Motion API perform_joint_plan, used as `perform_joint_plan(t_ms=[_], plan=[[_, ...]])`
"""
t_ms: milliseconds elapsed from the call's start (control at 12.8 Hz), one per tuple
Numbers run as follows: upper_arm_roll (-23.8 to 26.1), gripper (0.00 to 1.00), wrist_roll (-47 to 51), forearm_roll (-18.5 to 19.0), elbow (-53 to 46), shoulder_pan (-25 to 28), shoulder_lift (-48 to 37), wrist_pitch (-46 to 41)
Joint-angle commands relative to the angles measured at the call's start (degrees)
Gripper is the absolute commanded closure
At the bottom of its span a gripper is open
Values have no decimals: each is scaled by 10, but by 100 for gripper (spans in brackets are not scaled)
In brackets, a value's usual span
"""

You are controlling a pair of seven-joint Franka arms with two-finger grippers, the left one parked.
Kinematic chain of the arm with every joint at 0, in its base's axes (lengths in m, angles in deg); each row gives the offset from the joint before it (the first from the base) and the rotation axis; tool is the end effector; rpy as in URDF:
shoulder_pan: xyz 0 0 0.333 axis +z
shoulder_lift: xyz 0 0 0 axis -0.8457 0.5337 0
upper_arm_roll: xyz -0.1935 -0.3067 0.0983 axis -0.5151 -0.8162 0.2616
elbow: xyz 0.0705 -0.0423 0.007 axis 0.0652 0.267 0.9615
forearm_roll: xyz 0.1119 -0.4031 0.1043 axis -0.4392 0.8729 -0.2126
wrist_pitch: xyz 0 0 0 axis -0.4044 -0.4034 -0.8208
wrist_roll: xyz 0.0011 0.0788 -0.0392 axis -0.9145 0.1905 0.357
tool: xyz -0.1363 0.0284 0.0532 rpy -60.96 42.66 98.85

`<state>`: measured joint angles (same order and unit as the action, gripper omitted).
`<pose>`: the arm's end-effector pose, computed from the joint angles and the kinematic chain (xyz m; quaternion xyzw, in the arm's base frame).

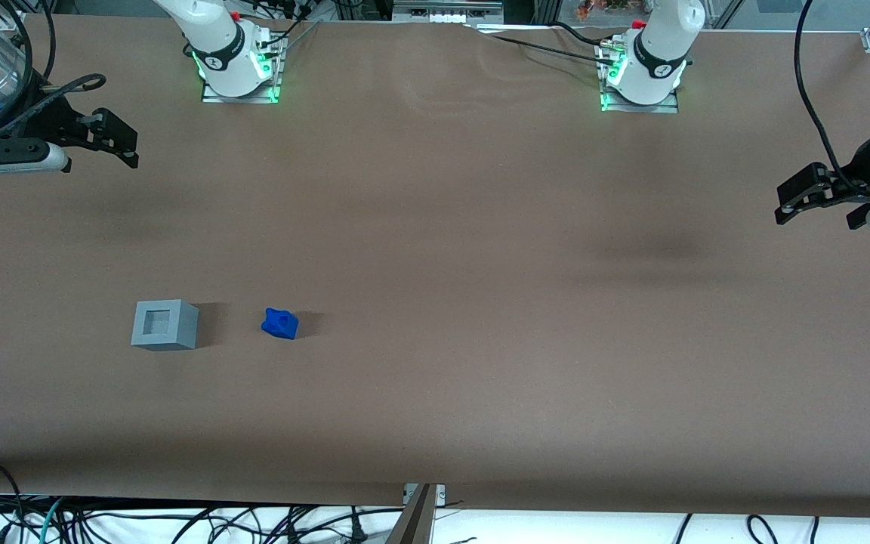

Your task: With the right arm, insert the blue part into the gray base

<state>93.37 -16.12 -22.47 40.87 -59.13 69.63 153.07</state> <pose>0.5578 0.0717 0.6259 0.9990 0.0445 -0.0026 0.0079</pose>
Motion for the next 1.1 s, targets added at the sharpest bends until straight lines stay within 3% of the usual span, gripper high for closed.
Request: perform_joint_plan(t_ms=[0, 1020], plan=[[4, 0, -7, -6, -7, -5, -3, -18], [1, 0, -18, -2, -8, -5, -3, -11]])
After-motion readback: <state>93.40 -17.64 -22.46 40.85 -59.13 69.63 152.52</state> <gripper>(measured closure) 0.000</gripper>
